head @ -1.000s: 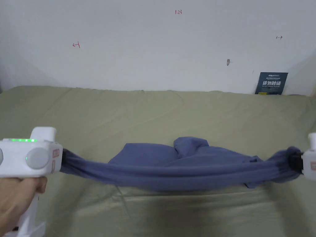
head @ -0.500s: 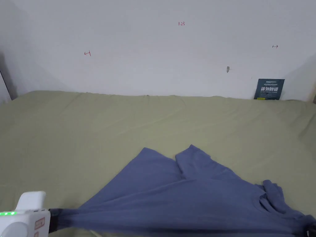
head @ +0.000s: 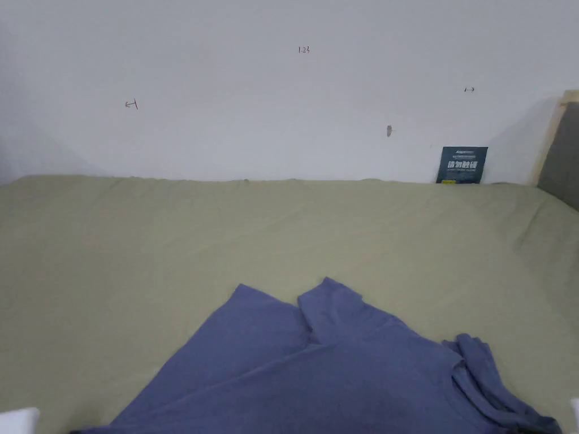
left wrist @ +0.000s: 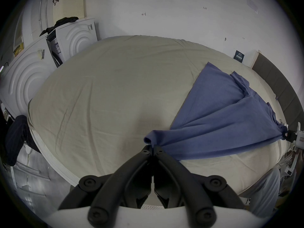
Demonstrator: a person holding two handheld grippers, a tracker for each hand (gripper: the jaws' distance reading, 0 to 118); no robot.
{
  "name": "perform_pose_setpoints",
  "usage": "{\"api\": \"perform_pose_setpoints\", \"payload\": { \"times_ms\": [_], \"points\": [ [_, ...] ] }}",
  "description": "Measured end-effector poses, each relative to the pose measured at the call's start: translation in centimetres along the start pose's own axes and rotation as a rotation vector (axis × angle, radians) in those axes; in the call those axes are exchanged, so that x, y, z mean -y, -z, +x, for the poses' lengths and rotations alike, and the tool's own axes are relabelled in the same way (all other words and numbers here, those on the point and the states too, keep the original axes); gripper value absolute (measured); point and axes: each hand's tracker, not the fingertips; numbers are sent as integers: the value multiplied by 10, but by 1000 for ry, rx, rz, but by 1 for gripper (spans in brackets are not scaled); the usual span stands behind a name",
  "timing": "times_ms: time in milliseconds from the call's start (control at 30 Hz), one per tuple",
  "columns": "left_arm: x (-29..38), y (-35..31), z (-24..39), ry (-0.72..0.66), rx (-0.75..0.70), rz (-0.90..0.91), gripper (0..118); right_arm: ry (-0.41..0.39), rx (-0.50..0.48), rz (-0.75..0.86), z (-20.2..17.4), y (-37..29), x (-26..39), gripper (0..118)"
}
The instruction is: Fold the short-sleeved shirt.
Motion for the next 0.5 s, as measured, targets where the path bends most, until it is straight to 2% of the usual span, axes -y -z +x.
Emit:
{"api": "perform_pose_setpoints", "payload": {
  "times_ms": [33, 67, 133, 233, 333, 367, 400, 433, 467, 500],
  "points": [
    [-1, 2, -2, -1, -1, -14, 114, 20, -12, 4, 1, -5, 1, 118],
    [1, -6, -5, -40, -3, 15, 118, 29, -7, 37, 0, -13, -1, 118],
    [-13, -23, -8, -15, 5, 14, 114, 23, -27, 34, -6, -28, -5, 118],
    [-5, -39, 2, -38, 59, 77, 114, -2, -51, 136, -24, -61, -13, 118],
    [-12, -75, 18, -17, 110, 170, 104, 35, -110, 258, -47, -105, -19, 118],
    [-14, -85, 23, -22, 123, 190, 90, 20, -109, 304, -54, -119, -19, 114],
    [-15, -96, 27, -25, 136, 224, 50, 22, -97, 366, -65, -136, -15, 91],
    [-14, -104, 31, -17, 147, 265, 7, 15, -89, 411, -75, -148, -13, 52],
    [-15, -108, 35, -20, 145, 262, 0, -6, -73, 435, -81, -155, -10, 3],
    [-13, -116, 38, 12, 136, 306, 0, -6, -27, 489, -87, -164, -5, 0]
  ]
}}
